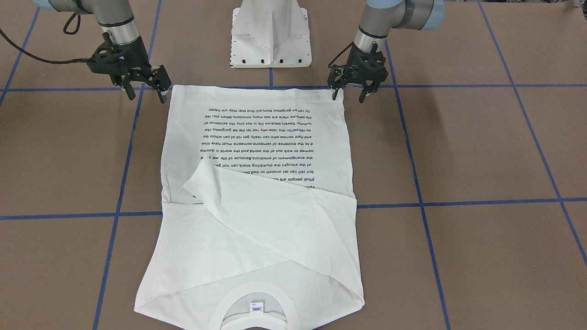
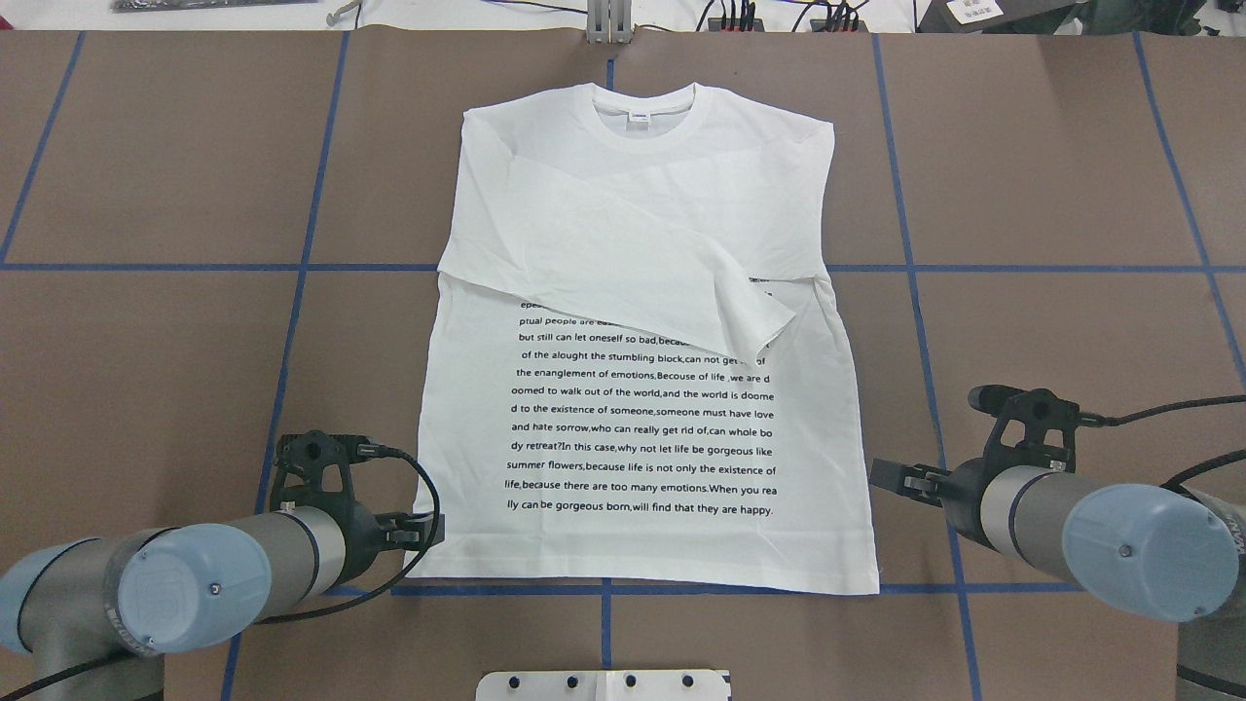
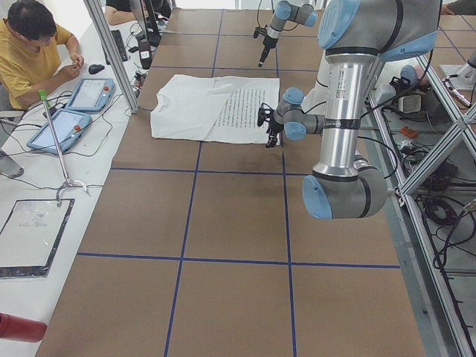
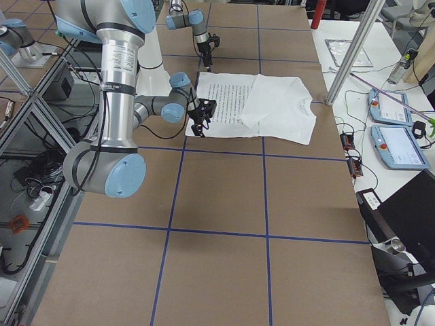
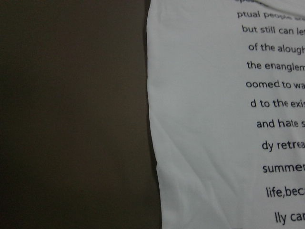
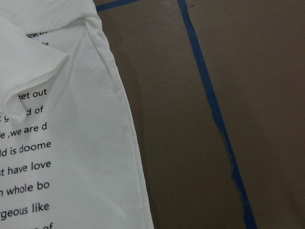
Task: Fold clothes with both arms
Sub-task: 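Lower both grippers onto the hem corners to grasp them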
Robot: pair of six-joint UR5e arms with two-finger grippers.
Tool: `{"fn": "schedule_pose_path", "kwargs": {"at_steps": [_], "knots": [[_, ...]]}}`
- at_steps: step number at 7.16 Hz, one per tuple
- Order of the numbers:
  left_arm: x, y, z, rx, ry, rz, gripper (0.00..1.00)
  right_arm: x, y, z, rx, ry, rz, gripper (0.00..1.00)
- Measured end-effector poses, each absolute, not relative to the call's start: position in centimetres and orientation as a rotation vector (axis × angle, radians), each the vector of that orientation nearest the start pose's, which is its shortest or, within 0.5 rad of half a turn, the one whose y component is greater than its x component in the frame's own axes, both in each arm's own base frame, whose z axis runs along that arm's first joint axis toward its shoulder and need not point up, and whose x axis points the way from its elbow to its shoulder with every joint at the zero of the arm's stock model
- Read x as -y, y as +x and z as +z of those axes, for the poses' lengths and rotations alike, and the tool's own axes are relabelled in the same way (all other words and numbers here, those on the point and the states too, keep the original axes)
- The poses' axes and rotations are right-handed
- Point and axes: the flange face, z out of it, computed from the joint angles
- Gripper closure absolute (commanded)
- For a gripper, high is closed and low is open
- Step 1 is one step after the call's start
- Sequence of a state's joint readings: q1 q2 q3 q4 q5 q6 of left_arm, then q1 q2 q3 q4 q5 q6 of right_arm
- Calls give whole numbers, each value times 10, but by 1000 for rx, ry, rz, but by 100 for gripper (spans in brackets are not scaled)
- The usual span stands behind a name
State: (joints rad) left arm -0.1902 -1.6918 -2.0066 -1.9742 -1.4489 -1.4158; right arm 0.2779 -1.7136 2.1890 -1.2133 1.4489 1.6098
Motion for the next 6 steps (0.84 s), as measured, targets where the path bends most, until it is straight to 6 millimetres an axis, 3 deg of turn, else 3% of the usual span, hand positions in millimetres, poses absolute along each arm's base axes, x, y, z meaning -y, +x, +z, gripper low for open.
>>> {"fn": "schedule_pose_path", "kwargs": {"at_steps": [6], "knots": [[212,509,342,-896,252,-45,55,253,-373,399,809,218,342,0]]}}
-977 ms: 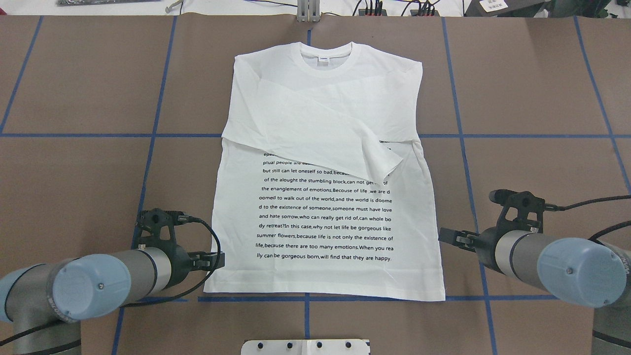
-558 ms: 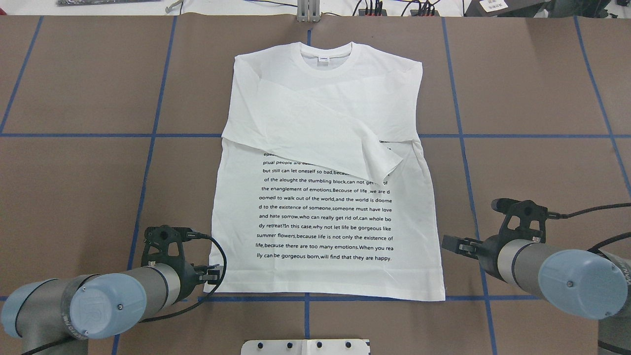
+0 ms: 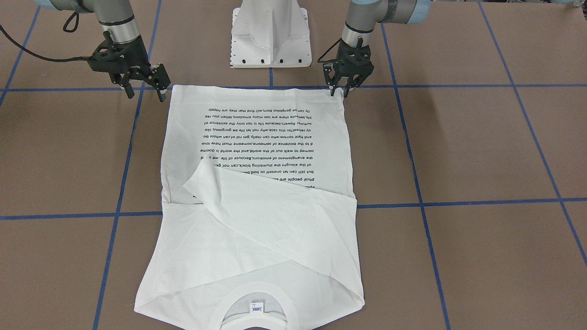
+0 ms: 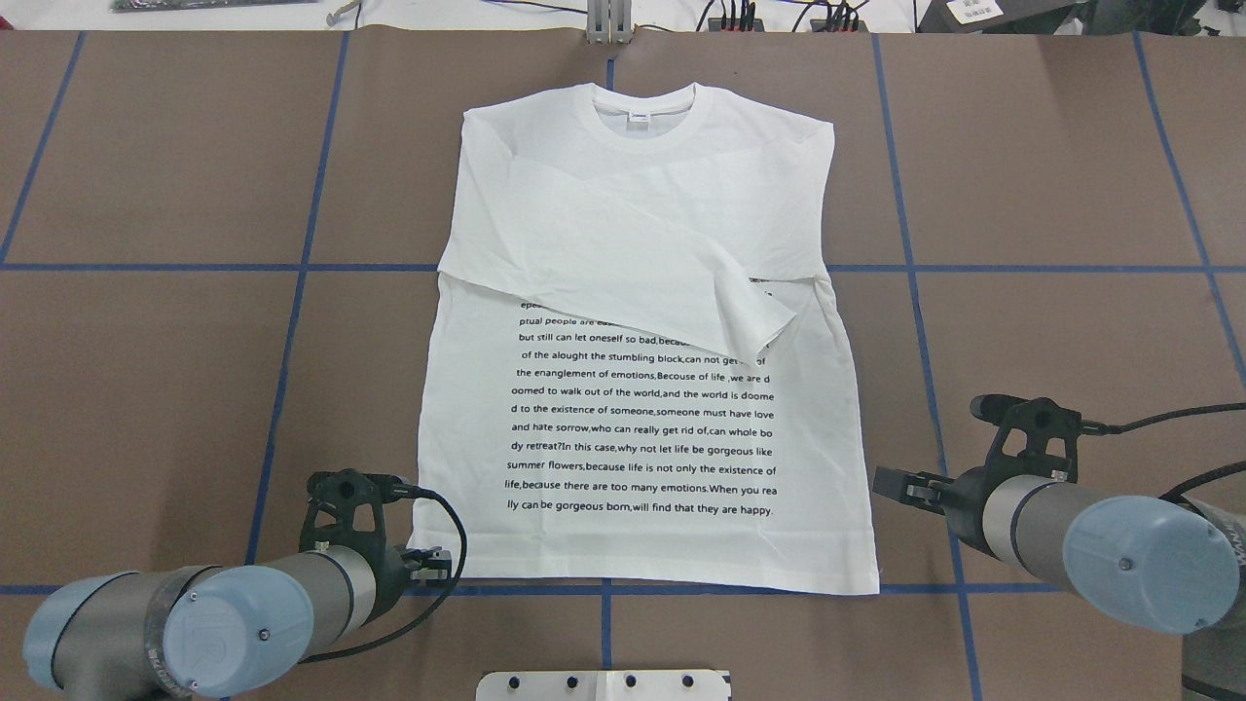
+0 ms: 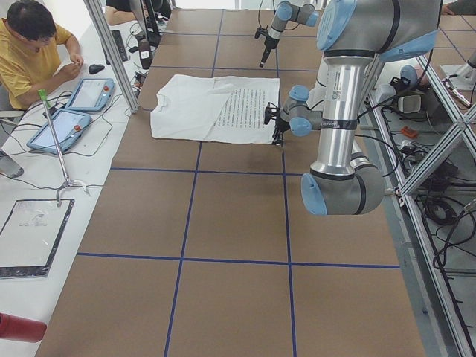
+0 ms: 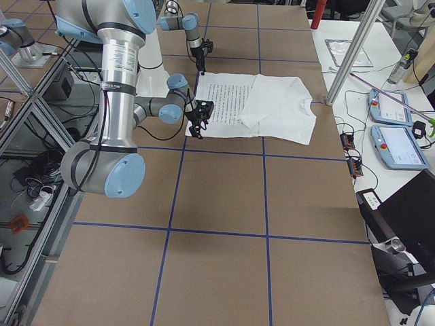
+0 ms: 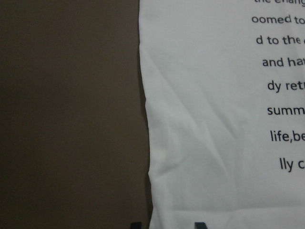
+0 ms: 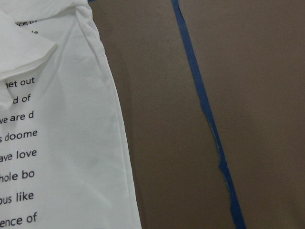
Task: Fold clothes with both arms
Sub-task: 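Lower both grippers onto the hem corners to grasp them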
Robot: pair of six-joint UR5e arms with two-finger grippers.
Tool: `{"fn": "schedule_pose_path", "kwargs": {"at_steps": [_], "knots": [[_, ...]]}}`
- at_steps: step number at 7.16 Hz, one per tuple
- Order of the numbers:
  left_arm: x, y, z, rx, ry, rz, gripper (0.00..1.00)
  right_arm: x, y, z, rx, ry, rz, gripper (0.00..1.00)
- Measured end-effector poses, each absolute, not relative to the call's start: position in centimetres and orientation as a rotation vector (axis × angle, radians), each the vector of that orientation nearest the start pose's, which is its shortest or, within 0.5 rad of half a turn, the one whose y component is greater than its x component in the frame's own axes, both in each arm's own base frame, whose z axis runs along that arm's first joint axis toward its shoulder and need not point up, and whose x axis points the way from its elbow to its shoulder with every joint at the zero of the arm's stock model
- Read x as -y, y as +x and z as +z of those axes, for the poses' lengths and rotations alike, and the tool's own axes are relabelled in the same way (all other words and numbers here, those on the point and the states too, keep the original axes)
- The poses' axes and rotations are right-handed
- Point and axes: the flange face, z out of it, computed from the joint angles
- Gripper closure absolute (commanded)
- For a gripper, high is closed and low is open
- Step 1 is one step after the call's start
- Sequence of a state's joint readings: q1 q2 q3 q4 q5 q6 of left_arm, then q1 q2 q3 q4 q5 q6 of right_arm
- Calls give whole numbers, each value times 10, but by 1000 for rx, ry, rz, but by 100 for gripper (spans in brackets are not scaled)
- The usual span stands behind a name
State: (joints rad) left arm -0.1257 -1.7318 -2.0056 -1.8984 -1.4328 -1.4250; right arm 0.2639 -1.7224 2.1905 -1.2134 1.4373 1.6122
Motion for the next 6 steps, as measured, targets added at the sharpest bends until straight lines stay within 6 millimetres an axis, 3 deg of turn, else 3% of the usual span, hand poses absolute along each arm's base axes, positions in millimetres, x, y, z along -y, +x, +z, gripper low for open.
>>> {"fn": "schedule_pose_path", "kwargs": {"at_steps": [1,2,6], "knots": [[206,512,342,-897,246,-34,66,252,-373,399,809,217,341,0],[202,513,342,-897,242,-27,100,251,-374,399,809,218,340,0],[200,508,330,-899,238,-28,100,250,-375,399,809,218,336,0]]}}
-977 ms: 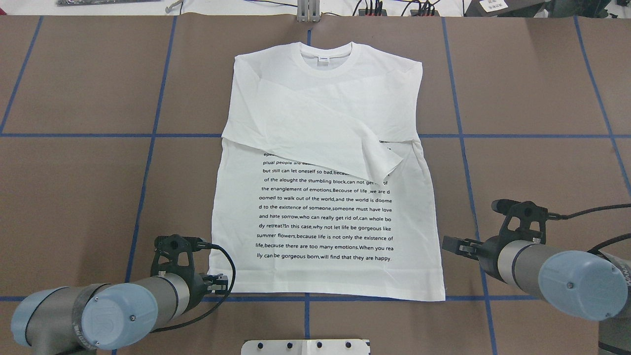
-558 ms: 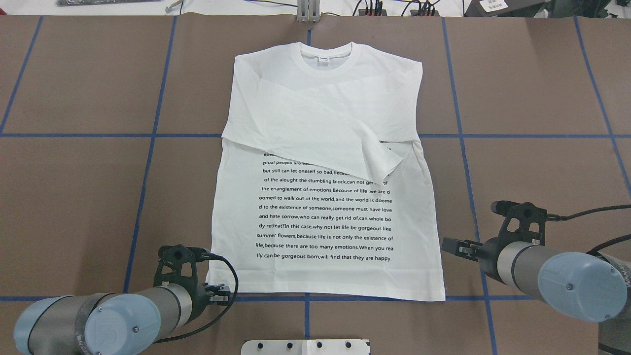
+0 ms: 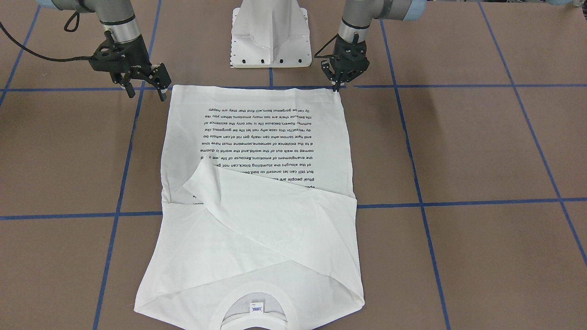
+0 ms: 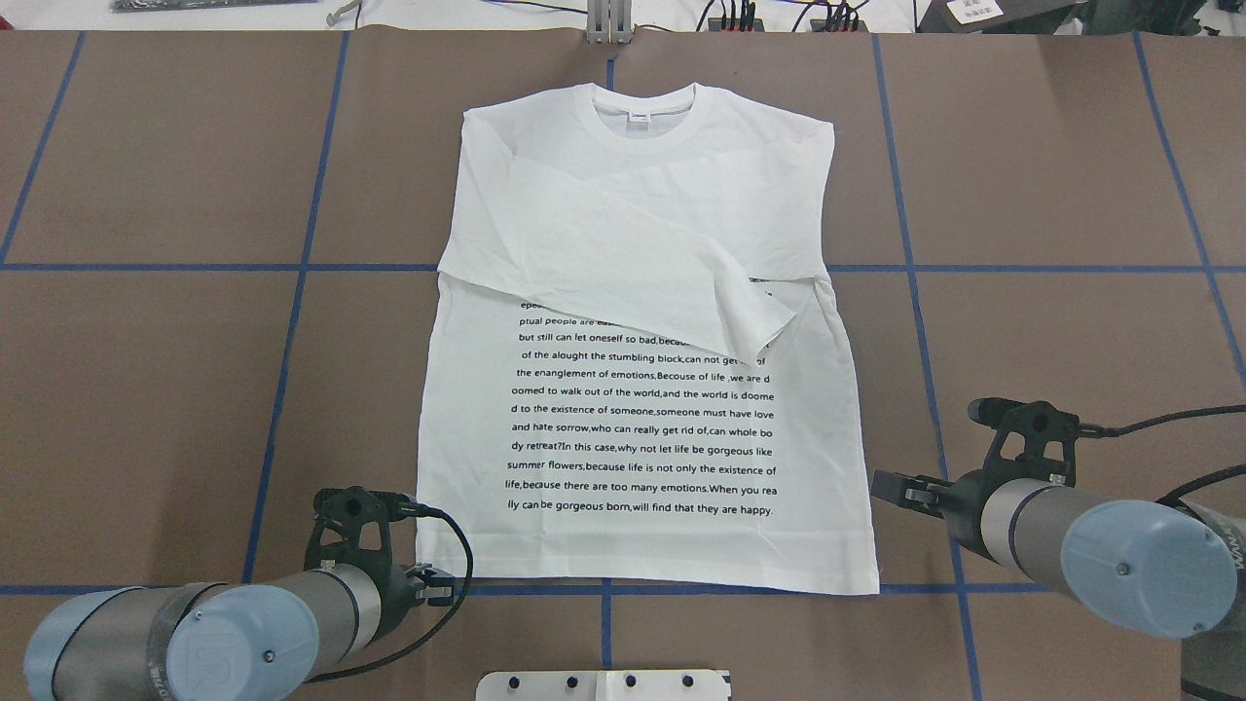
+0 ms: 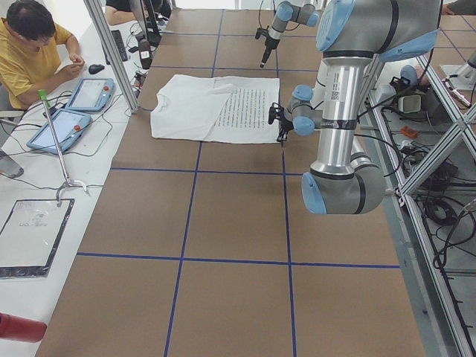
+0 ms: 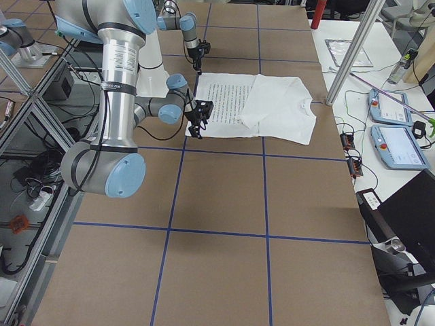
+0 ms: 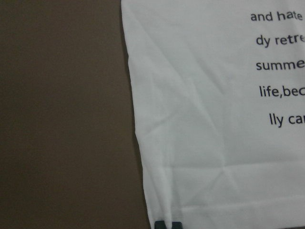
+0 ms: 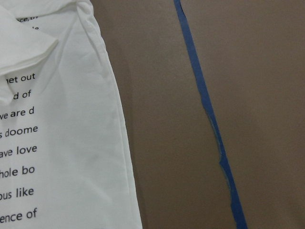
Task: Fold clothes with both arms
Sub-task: 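Lower both grippers onto the hem corners to grasp them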
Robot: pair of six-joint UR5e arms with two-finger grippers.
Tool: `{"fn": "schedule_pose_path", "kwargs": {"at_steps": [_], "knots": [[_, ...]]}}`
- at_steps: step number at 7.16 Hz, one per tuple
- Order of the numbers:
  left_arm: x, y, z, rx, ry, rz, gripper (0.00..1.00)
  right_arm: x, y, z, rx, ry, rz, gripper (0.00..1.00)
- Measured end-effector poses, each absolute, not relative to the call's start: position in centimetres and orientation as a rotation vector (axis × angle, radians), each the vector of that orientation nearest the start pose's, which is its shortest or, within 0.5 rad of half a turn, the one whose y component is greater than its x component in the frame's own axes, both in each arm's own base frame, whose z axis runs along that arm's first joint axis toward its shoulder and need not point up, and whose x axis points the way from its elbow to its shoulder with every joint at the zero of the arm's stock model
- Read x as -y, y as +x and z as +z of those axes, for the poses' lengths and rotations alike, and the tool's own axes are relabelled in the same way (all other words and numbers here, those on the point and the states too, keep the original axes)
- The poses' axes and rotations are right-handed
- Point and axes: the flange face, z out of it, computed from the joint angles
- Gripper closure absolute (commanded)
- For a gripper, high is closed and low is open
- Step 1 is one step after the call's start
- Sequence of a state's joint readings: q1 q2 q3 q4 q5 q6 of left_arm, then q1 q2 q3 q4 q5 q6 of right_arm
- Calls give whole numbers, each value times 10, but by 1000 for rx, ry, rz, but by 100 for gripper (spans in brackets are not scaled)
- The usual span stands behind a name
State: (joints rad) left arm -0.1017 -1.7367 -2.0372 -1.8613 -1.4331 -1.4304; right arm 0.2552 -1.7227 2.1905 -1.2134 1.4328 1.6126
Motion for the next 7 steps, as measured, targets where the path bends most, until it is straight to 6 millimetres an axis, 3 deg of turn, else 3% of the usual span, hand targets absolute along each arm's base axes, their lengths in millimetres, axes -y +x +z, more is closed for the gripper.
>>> {"fn": "schedule_pose_path", "kwargs": {"at_steps": [2,3,4,7], "knots": [[197,485,299,-913,236,-23,100,244,-379,399,816,212,344,1],[195,478,286,-928,237,-22,100,237,-384,398,823,213,362,8],[195,476,275,-945,239,-22,100,226,-392,398,831,218,386,23],[195,475,265,-966,243,-26,100,183,-420,401,852,260,432,38]]}}
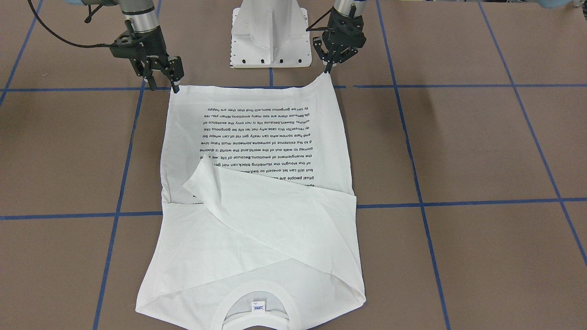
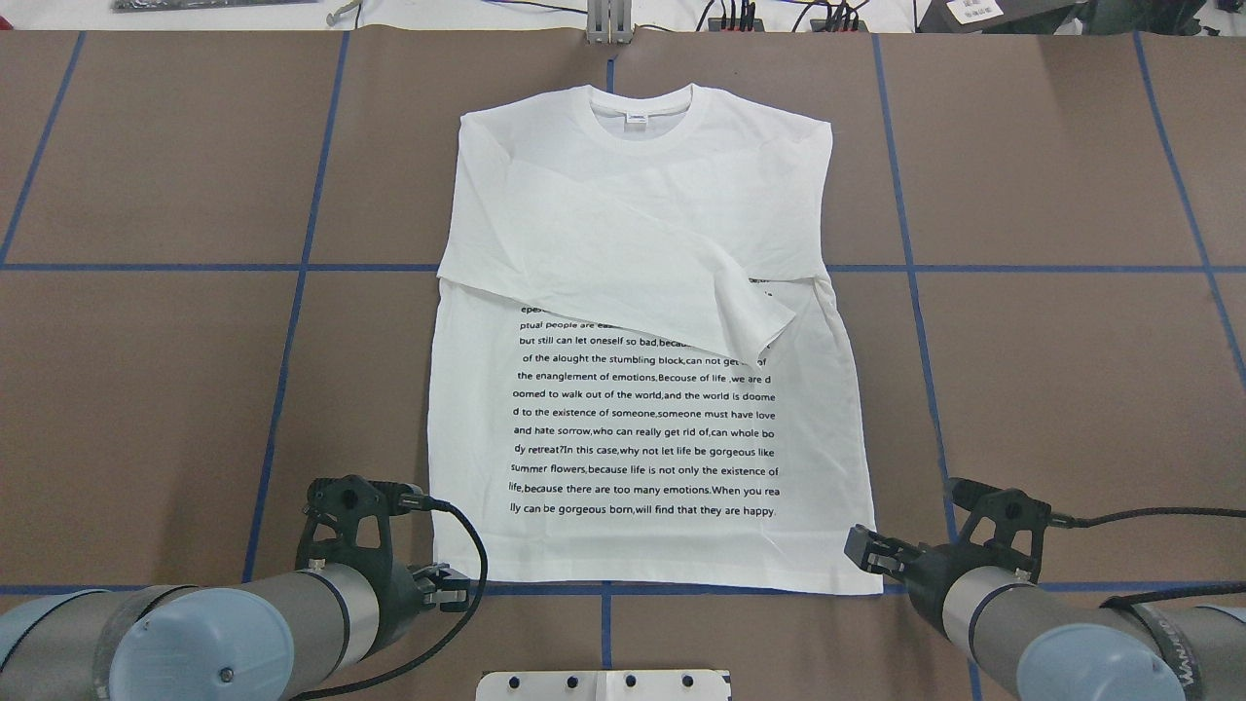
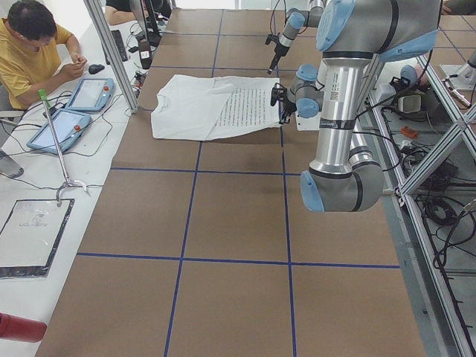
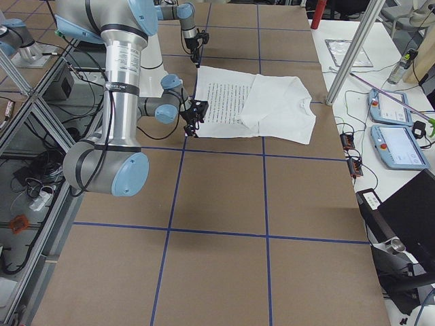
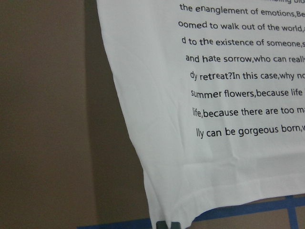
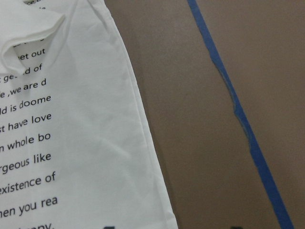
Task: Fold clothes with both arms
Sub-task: 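Lower both grippers onto the hem corners to grasp them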
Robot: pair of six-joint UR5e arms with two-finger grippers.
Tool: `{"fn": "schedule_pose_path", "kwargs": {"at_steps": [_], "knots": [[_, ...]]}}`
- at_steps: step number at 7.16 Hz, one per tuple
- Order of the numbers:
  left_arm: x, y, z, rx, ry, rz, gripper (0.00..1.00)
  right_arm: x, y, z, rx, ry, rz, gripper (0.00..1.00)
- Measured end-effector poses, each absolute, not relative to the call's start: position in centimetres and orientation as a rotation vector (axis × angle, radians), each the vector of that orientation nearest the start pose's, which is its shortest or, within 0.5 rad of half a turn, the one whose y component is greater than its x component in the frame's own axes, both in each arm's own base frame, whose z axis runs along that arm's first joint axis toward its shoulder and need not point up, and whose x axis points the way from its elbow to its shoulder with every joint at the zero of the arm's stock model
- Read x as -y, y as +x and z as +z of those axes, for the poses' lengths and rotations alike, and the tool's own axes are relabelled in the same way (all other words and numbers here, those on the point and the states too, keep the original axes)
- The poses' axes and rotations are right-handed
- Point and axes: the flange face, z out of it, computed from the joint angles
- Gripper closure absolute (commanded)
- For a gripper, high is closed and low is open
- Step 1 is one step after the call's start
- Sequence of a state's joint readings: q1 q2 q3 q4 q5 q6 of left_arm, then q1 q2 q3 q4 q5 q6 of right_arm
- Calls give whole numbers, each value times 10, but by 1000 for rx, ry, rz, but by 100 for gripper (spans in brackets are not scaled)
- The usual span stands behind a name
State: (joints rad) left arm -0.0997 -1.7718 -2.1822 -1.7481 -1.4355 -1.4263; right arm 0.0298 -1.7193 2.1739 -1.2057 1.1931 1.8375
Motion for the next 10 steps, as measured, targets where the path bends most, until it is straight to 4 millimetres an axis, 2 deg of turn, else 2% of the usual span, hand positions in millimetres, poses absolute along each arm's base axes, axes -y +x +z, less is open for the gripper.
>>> {"fn": "schedule_pose_path", "kwargs": {"at_steps": [5,8,10], "knots": [[196,472,261,-974,248,-29,100,152,-441,418,827,318,390,42],[196,470,263,-972,249,-33,100,144,-446,425,813,334,372,45],[196,469,263,-972,250,-34,100,141,-450,427,797,338,360,55]]}}
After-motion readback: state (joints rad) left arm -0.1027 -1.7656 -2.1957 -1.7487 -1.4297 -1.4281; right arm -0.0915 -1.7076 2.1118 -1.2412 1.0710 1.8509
